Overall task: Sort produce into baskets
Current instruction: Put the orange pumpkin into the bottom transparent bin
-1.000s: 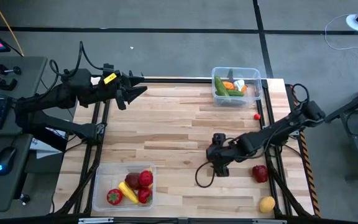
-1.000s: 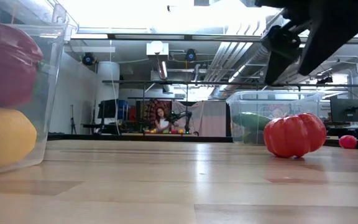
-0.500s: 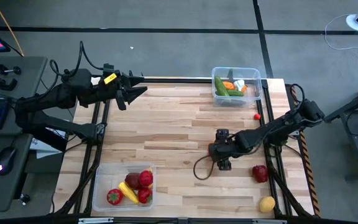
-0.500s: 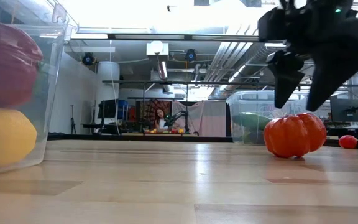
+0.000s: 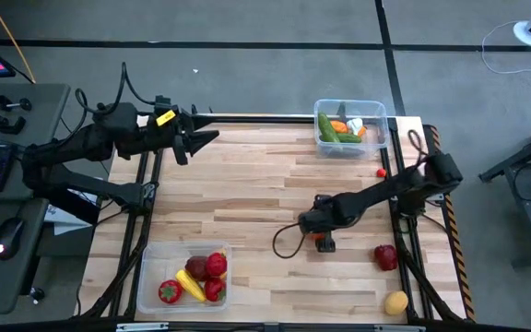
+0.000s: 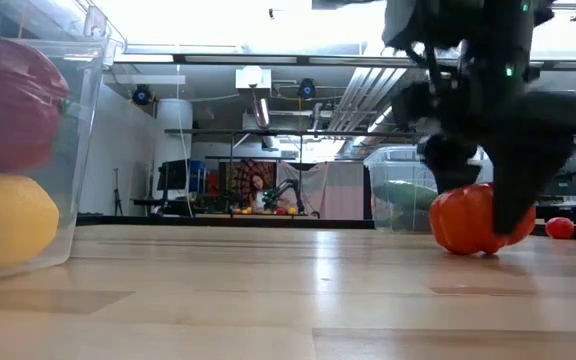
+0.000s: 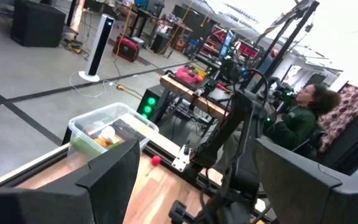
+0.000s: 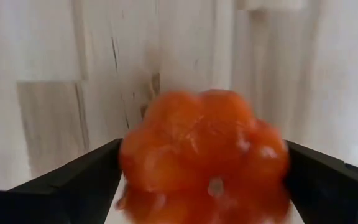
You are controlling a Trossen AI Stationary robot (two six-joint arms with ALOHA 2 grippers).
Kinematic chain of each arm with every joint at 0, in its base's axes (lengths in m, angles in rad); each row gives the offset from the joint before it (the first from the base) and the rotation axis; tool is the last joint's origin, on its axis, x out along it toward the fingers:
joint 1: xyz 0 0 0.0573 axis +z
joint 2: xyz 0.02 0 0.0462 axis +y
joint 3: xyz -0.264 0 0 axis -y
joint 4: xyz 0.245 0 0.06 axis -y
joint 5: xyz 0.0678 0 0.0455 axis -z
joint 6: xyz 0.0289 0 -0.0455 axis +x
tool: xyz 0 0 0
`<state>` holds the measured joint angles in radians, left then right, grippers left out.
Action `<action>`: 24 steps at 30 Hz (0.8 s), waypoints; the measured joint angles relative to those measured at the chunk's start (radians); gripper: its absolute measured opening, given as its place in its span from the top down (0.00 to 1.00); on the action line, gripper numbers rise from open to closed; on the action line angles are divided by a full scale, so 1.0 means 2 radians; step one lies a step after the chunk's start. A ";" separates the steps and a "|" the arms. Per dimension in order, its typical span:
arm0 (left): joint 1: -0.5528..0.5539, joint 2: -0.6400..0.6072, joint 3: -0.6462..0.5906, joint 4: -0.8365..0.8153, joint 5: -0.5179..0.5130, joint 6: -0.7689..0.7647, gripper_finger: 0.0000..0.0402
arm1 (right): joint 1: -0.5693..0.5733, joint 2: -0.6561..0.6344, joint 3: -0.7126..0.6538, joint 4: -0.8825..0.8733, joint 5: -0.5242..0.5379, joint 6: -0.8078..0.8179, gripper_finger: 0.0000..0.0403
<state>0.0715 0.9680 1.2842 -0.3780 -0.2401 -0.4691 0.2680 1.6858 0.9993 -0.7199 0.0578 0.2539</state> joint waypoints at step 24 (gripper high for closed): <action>0.000 0.000 0.000 0.000 0.007 0.018 0.25 | -0.074 -0.203 0.086 -0.243 0.391 0.036 0.18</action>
<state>0.0715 0.9676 1.2842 -0.3782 -0.2268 -0.4339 0.1208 1.2806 1.1710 -1.2055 0.8405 0.3254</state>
